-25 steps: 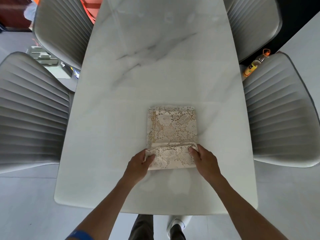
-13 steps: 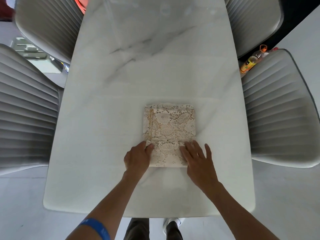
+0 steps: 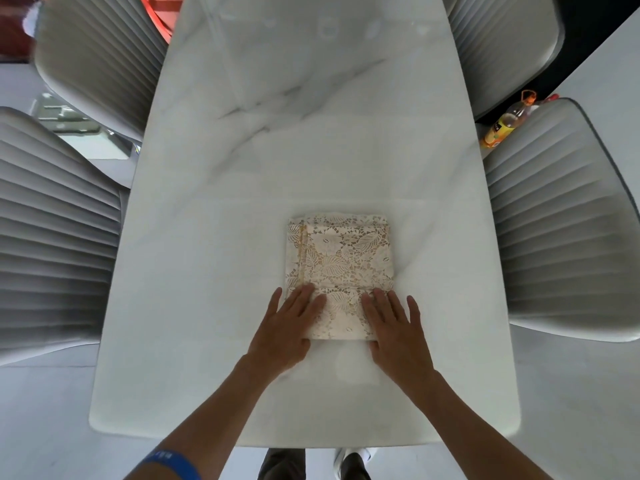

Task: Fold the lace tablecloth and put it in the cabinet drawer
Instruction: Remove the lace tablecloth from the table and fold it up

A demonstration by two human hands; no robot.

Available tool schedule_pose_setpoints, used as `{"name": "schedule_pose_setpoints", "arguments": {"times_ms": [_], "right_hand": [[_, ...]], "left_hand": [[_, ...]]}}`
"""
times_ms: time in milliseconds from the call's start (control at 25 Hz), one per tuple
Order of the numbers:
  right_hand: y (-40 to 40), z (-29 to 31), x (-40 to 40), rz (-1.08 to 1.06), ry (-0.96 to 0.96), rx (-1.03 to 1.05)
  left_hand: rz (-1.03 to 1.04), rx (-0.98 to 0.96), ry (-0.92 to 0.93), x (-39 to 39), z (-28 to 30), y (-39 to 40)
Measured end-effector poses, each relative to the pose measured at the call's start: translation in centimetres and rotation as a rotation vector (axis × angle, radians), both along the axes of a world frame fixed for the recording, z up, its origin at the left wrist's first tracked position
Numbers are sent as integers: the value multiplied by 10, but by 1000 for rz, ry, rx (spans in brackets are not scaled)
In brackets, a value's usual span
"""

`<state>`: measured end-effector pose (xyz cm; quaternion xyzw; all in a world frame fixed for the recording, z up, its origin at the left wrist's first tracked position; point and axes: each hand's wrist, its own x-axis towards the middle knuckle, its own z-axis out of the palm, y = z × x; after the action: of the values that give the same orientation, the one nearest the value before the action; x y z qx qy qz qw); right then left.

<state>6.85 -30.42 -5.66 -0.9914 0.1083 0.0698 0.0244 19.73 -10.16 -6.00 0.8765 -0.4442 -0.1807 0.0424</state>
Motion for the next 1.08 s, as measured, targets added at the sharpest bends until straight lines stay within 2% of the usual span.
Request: {"name": "schedule_pose_setpoints", "arguments": {"times_ms": [120, 160, 240, 320, 400, 440, 520, 600, 680, 800, 960, 1080], "right_hand": [[-7, 17, 8, -31, -16, 126], [-12, 24, 8, -60, 10, 227], [-27, 38, 8, -165, 101, 530], [-42, 48, 10, -344, 113, 823], [-50, 48, 18, -558, 22, 1069], [-51, 45, 24, -656, -30, 1155], [-48, 38, 33, -777, -97, 1227], [-42, 30, 33, -811, -150, 1240], [-37, 24, 25, -785, -214, 1235], [-37, 25, 24, -658, -193, 1061], [-41, 29, 42, -534, -212, 772], [-40, 25, 59, -668, -138, 598]], "left_hand": [[38, -30, 93, 5, 13, -3], [68, -30, 210, 11, 20, 0], [214, -67, 593, 26, 37, 9], [460, -252, 991, 32, 42, 21], [696, -453, 1218, 30, 40, 27], [768, -495, 1244, 27, 36, 27], [841, -533, 1185, 15, 26, 20], [935, -568, 1070, 6, 16, 16], [870, -612, 990, 0, 13, 19], [703, -612, 872, -4, 12, 21], [833, -574, 680, 5, 11, 3], [967, -521, 694, 16, 9, -8]]}}
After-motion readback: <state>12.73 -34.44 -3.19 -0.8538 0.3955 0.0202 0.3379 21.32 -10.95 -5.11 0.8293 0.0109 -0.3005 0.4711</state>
